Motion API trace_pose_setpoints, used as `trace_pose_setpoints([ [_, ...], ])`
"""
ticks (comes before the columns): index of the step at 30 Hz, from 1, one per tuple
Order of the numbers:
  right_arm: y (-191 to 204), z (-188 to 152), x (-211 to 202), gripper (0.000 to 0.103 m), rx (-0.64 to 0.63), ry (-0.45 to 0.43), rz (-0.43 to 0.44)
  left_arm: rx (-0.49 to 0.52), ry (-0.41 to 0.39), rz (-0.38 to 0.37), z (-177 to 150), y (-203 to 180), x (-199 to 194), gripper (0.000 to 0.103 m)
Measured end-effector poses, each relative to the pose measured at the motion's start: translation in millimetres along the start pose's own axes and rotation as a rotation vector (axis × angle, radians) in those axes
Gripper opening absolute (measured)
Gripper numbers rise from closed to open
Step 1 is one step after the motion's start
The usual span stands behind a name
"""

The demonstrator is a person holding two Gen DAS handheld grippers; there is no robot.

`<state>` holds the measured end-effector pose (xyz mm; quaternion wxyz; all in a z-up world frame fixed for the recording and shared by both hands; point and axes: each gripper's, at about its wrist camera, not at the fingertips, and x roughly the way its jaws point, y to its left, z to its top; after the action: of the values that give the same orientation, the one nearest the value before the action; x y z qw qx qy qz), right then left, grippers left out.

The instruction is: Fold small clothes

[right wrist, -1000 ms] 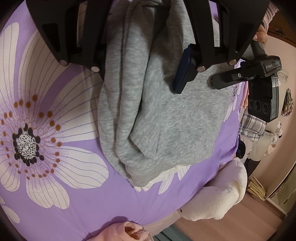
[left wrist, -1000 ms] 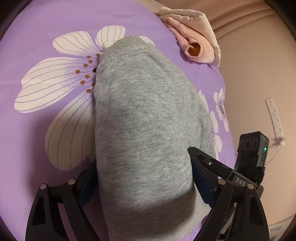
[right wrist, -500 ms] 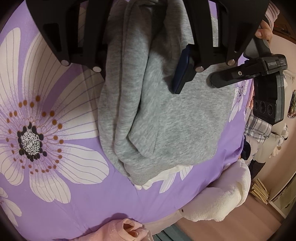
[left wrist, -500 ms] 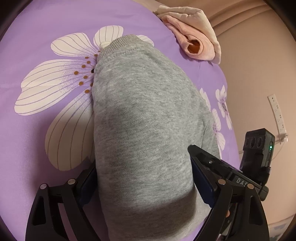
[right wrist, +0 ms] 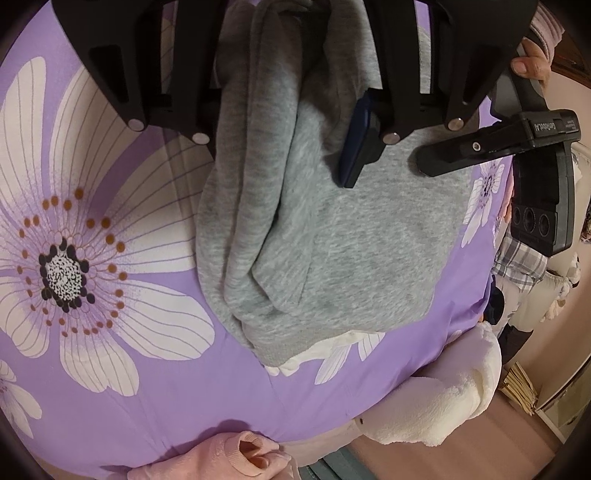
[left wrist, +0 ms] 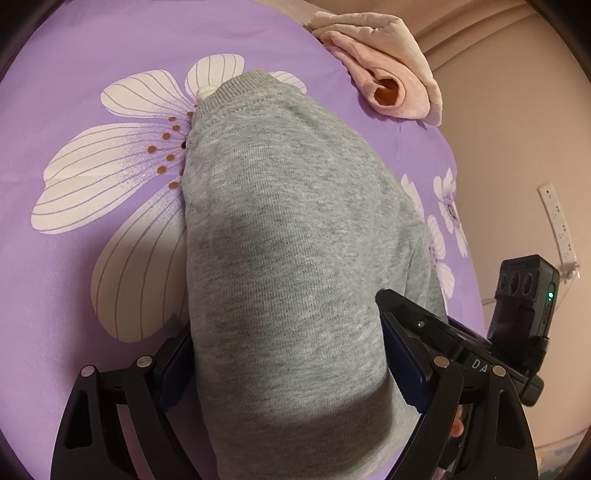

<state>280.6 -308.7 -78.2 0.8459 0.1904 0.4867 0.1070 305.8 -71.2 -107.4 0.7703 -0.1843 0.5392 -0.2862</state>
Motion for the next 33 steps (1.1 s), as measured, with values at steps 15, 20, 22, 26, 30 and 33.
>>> trace_pose_setpoints([
  [15, 31, -1, -13, 0.024, -0.129, -0.09, -0.088, 0.006, -0.043, 0.008, -2, -1, -6, 0.079],
  [20, 50, 0, -24, 0.024, -0.185, -0.135, -0.077, 0.002, -0.061, -0.003, -1, -2, -14, 0.078],
  [22, 57, 0, -29, 0.024, -0.203, -0.148, -0.072, 0.004, -0.075, 0.006, 0, -2, -19, 0.078],
  [26, 69, -2, -33, 0.023, -0.226, -0.167, -0.061, 0.007, -0.103, 0.011, 1, 1, -33, 0.078],
  [30, 83, -3, -35, 0.023, -0.237, -0.191, -0.038, 0.002, -0.126, 0.021, 1, 6, -49, 0.078],
  [33, 96, -3, -35, 0.023, -0.257, -0.2, -0.03, -0.003, -0.146, 0.034, -1, 12, -62, 0.078],
])
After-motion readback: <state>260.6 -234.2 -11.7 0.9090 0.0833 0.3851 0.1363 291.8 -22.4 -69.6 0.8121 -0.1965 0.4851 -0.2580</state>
